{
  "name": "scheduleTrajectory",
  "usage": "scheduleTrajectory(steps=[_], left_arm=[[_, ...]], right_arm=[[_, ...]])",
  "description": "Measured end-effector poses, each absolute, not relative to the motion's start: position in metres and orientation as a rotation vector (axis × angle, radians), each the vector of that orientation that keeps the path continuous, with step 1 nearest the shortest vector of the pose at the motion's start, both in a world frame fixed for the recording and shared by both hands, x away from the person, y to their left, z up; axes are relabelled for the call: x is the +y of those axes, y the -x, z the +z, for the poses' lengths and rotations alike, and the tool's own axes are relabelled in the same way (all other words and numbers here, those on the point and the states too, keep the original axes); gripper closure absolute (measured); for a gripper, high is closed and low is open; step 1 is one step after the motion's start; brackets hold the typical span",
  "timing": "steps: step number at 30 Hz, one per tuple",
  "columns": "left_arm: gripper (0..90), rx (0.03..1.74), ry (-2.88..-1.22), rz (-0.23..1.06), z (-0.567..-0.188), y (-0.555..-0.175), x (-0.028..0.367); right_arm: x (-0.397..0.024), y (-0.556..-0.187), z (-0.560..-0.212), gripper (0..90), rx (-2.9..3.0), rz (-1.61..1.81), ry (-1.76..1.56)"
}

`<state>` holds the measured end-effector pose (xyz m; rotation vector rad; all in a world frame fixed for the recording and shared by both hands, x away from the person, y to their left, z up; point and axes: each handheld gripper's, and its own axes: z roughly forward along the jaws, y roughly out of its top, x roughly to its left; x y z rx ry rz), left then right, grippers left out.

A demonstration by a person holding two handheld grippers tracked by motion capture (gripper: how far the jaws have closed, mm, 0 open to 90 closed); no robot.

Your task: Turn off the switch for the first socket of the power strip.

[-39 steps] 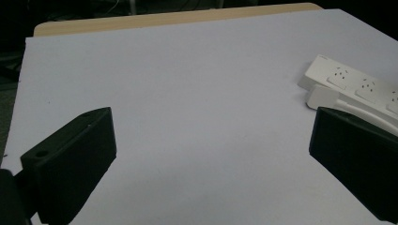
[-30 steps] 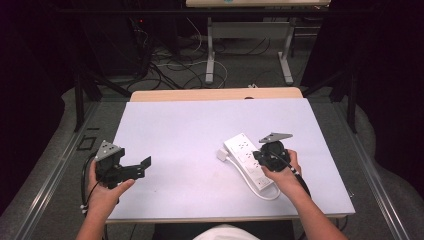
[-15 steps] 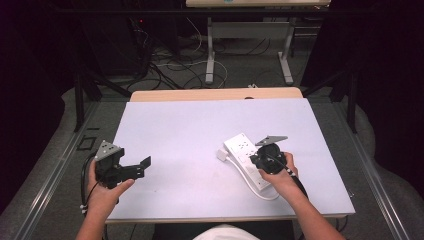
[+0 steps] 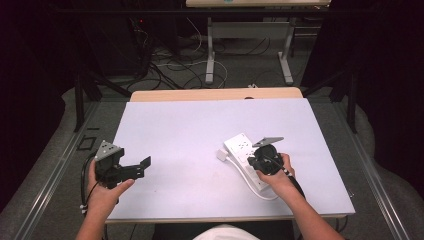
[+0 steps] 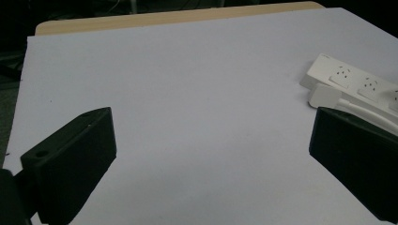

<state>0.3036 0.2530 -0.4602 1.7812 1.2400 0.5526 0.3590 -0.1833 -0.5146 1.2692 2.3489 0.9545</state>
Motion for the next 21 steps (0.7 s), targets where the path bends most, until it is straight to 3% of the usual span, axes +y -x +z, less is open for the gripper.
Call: scheduleTrajectory(steps=[21], left_arm=[[0.7,1.24,-1.787,0.552,-0.4605,-0.3035,0.2531]], right_arm=[[-0.1755,-0.362,-0.5231,90.0,2.375,0.935,-1.275]])
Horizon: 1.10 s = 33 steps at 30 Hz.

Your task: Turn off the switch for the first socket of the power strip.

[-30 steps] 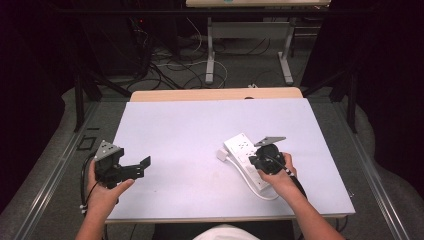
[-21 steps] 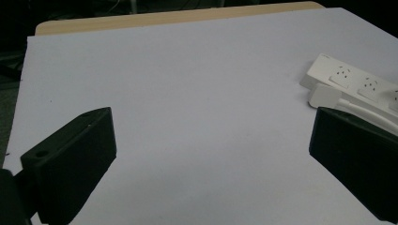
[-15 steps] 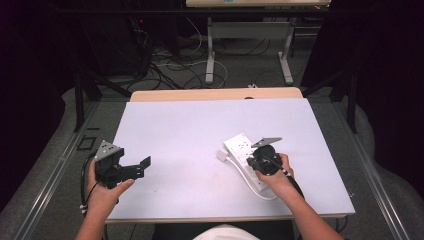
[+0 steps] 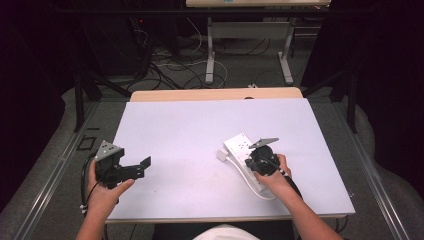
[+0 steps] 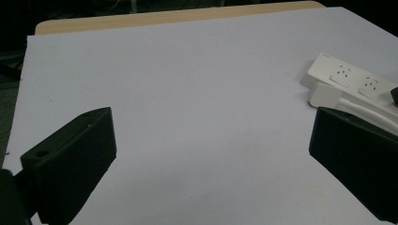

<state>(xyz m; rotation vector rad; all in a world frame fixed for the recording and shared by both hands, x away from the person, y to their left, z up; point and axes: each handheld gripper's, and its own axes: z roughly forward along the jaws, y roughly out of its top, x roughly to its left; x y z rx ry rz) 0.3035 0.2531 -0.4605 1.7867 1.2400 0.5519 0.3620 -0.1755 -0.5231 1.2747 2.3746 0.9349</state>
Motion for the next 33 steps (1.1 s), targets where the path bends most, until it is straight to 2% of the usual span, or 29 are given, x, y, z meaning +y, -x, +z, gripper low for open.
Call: scheduleTrajectory(steps=[33], left_arm=[[0.7,1.24,-1.789,0.55,-0.4606,-0.3034,0.2525]], right_arm=[[-0.1755,-0.3634,-0.5253,90.0,2.378,0.935,-1.29]])
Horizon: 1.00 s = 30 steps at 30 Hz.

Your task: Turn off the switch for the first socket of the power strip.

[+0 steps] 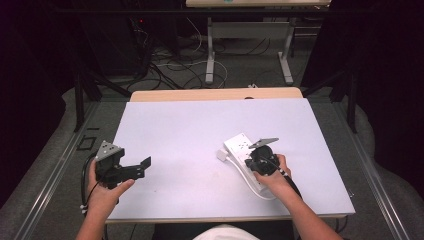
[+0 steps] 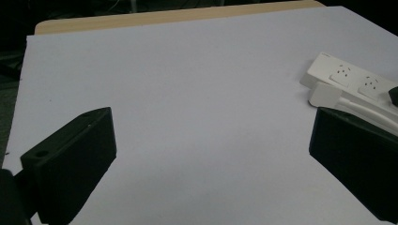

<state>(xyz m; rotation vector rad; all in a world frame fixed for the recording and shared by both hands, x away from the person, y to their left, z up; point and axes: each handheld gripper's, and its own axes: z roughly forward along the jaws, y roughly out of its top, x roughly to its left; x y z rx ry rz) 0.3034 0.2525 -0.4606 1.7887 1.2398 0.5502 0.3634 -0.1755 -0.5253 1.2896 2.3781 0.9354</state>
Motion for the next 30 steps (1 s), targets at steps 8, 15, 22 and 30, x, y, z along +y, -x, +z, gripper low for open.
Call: scheduleTrajectory(steps=[8,15,22,30], left_arm=[[0.7,1.242,-1.792,0.547,-0.4609,-0.3035,0.2515],[0.7,1.242,-1.789,0.55,-0.4607,-0.3035,0.2528],[0.7,1.242,-1.792,0.548,-0.4608,-0.3035,0.2526],[0.7,1.241,-1.791,0.551,-0.4609,-0.3035,0.2527]], right_arm=[[-0.1754,-0.3649,-0.5279,90.0,2.385,0.927,-1.283],[-0.1746,-0.3652,-0.5279,90.0,2.384,0.921,-1.274],[-0.1745,-0.3646,-0.5277,90.0,2.384,0.922,-1.275],[-0.1744,-0.3643,-0.5278,90.0,2.382,0.923,-1.272]])
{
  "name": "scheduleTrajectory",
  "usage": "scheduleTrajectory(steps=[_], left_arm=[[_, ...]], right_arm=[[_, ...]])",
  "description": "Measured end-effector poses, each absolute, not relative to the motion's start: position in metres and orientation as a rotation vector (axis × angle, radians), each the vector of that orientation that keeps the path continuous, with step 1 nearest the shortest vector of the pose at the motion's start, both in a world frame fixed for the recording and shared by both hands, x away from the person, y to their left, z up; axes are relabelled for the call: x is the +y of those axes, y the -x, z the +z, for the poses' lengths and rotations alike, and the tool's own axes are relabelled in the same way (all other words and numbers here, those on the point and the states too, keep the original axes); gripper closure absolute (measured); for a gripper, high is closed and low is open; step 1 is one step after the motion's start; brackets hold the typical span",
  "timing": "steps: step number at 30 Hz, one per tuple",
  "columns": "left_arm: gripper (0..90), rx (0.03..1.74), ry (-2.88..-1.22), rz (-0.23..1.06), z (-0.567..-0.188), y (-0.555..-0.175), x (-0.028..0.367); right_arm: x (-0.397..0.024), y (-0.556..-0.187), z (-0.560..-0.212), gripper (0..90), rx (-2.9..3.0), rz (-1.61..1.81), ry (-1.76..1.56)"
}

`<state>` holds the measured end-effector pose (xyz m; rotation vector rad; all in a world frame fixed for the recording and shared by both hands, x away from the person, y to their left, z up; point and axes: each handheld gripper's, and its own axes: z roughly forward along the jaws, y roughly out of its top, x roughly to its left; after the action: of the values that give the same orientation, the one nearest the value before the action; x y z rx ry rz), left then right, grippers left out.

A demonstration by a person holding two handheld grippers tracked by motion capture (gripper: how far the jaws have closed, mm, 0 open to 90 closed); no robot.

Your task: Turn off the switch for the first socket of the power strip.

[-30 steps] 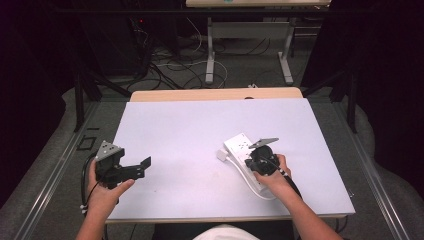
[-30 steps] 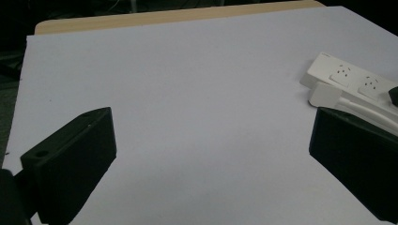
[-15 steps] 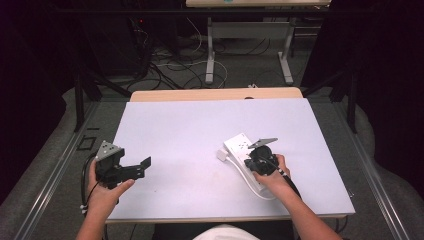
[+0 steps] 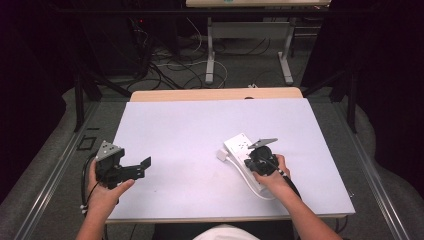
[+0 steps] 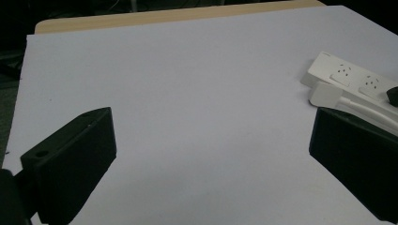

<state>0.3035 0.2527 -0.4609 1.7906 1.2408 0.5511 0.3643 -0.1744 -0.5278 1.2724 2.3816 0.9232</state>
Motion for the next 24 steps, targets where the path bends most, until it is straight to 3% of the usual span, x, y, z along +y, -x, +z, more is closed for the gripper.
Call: scheduleTrajectory(steps=[24], left_arm=[[0.7,1.244,-1.789,0.547,-0.4613,-0.3038,0.2527]], right_arm=[[-0.1742,-0.3614,-0.5214,90.0,2.368,0.963,-1.27]])
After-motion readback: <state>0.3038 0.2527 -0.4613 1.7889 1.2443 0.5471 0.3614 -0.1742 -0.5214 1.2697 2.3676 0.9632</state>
